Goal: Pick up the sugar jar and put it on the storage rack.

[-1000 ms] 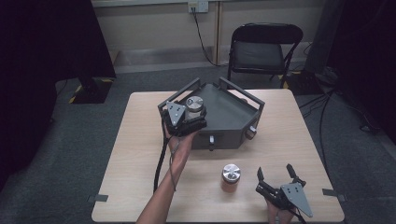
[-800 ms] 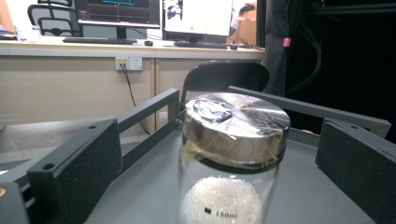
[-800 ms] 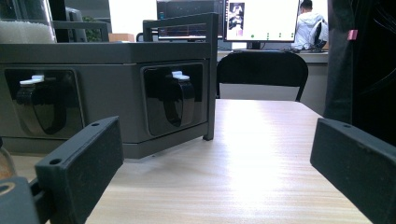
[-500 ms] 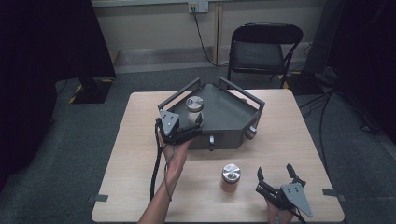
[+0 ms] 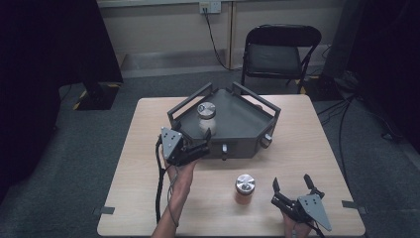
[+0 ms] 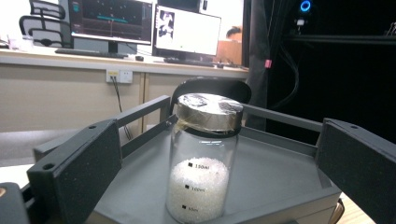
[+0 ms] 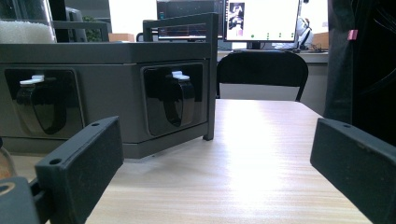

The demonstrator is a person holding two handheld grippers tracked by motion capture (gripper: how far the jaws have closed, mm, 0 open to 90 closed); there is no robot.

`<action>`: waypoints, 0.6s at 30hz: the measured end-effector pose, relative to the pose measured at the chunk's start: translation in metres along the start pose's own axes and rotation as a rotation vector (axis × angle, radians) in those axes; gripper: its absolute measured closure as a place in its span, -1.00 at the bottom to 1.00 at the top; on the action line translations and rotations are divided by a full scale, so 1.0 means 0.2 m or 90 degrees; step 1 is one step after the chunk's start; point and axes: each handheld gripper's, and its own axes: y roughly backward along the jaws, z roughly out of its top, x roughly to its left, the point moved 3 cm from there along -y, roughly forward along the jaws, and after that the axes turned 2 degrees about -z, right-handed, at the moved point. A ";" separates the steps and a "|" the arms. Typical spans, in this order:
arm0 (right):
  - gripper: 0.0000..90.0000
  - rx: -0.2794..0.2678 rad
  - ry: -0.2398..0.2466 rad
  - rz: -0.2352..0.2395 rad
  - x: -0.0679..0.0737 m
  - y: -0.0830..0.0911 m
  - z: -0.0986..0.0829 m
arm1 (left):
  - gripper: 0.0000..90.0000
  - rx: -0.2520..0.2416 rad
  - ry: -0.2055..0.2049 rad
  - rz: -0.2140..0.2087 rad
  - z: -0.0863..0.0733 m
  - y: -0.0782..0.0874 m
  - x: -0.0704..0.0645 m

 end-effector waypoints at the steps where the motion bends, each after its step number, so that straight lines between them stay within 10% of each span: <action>1: -0.96 0.000 0.000 0.000 0.00 0.00 0.00 | -1.00 -0.003 -0.003 0.002 -0.01 0.02 0.00; 18: -0.96 0.000 0.000 0.000 0.00 0.00 0.00 | -0.99 -0.047 -0.020 0.016 -0.19 0.25 -0.05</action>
